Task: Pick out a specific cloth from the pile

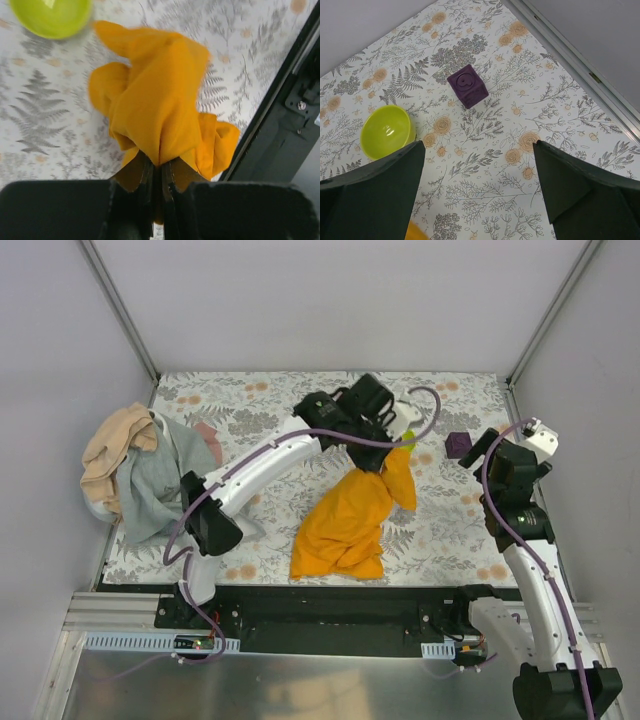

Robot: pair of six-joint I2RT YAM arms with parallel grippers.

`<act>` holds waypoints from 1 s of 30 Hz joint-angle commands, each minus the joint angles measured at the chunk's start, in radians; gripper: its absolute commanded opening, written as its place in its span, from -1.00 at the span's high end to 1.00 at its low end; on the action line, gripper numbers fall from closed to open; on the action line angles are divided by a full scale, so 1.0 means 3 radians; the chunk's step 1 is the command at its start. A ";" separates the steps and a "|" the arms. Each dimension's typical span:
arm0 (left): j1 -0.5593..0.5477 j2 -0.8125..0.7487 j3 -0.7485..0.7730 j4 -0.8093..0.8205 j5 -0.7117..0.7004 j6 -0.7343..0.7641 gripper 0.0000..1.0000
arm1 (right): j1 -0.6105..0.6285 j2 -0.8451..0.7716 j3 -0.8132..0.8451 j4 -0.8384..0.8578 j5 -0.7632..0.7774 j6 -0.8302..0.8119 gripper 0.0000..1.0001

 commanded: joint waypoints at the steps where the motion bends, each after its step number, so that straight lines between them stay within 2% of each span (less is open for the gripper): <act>1: -0.0271 -0.0007 -0.0561 0.0083 0.0249 0.0248 1.00 | -0.0023 -0.0002 0.0014 0.0078 -0.0046 0.0030 -0.97; 4: -0.0383 0.0055 -0.1017 0.0078 0.0208 0.0566 1.00 | -0.0028 0.0090 0.0034 0.0068 -0.0153 0.0025 -0.98; 5: -0.0399 0.0060 -0.1155 0.0073 0.0213 0.0647 0.86 | -0.0028 0.0120 0.0039 0.0048 -0.0194 0.0020 -0.98; 7: -0.0394 0.0050 -0.1324 0.0043 0.0142 0.0735 0.14 | -0.0028 0.0187 0.0070 0.0012 -0.0281 0.0025 -0.97; 8: -0.0389 0.0035 -0.1365 0.0022 0.0081 0.0735 -0.06 | -0.0028 0.0223 0.0080 -0.0003 -0.0322 0.0020 -0.97; 9: -0.0384 0.0004 -0.1366 -0.0014 0.0035 0.0730 -0.41 | -0.0028 0.0248 0.0090 -0.0013 -0.0383 0.0025 -0.98; 10: -0.0373 -0.0047 -0.1356 -0.0044 0.0009 0.0735 -0.97 | -0.0028 0.0274 0.0111 -0.0024 -0.0434 0.0015 -0.98; 15: -0.0261 -0.0384 -0.1111 -0.0177 -0.0109 0.0720 -0.98 | -0.0028 0.0392 0.0162 -0.0065 -0.0720 0.0025 -0.98; 19: 0.0004 -0.0594 -0.0895 -0.0423 -0.0155 0.0674 -0.98 | -0.0028 0.0432 0.0162 -0.0085 -0.0935 0.0010 -0.98; 26: 0.1011 -0.1146 -0.1176 -0.0408 -0.0013 0.0459 -0.98 | -0.0028 0.0601 0.0213 -0.0157 -0.1191 0.0040 -0.98; 30: 0.1676 -0.1519 -0.1671 0.0025 0.0034 0.0250 -0.99 | -0.0028 0.0627 0.0239 -0.0116 -0.1304 0.0041 -0.97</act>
